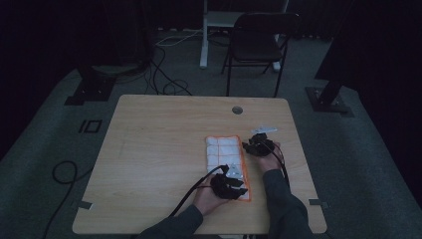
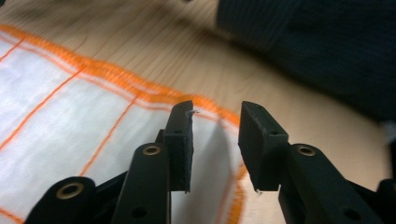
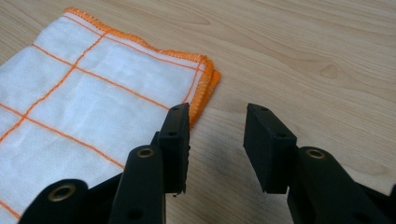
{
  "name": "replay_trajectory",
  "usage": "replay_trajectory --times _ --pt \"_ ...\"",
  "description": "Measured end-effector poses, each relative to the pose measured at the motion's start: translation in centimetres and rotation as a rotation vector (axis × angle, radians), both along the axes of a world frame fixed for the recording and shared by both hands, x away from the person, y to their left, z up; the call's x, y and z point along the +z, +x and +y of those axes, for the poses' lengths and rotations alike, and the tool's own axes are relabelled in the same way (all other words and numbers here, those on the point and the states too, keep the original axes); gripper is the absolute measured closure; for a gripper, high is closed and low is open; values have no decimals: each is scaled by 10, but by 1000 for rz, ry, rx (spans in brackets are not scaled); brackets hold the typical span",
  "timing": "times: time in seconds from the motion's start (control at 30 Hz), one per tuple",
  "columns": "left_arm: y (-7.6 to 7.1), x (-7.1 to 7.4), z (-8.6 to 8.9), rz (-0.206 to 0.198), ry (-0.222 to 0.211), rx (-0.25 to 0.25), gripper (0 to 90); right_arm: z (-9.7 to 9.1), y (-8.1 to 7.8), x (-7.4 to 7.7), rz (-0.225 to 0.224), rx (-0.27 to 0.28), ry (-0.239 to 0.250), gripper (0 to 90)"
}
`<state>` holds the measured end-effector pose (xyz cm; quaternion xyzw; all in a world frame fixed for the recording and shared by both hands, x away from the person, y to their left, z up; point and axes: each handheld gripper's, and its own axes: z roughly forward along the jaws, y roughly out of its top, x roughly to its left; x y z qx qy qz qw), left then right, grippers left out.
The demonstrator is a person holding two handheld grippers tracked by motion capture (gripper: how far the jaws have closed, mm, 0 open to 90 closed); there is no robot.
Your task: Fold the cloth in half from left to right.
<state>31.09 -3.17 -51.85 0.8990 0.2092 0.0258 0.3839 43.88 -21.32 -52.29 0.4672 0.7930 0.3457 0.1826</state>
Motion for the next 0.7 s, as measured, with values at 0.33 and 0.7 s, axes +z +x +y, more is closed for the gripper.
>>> replay_trajectory --times 0.33,0.7 --pt "2 13 3 29 -58 -14 892 -4 1 0 -2 -15 8 602" --pt "6 -5 -6 40 -3 -19 809 -5 1 -4 7 -19 6 597"
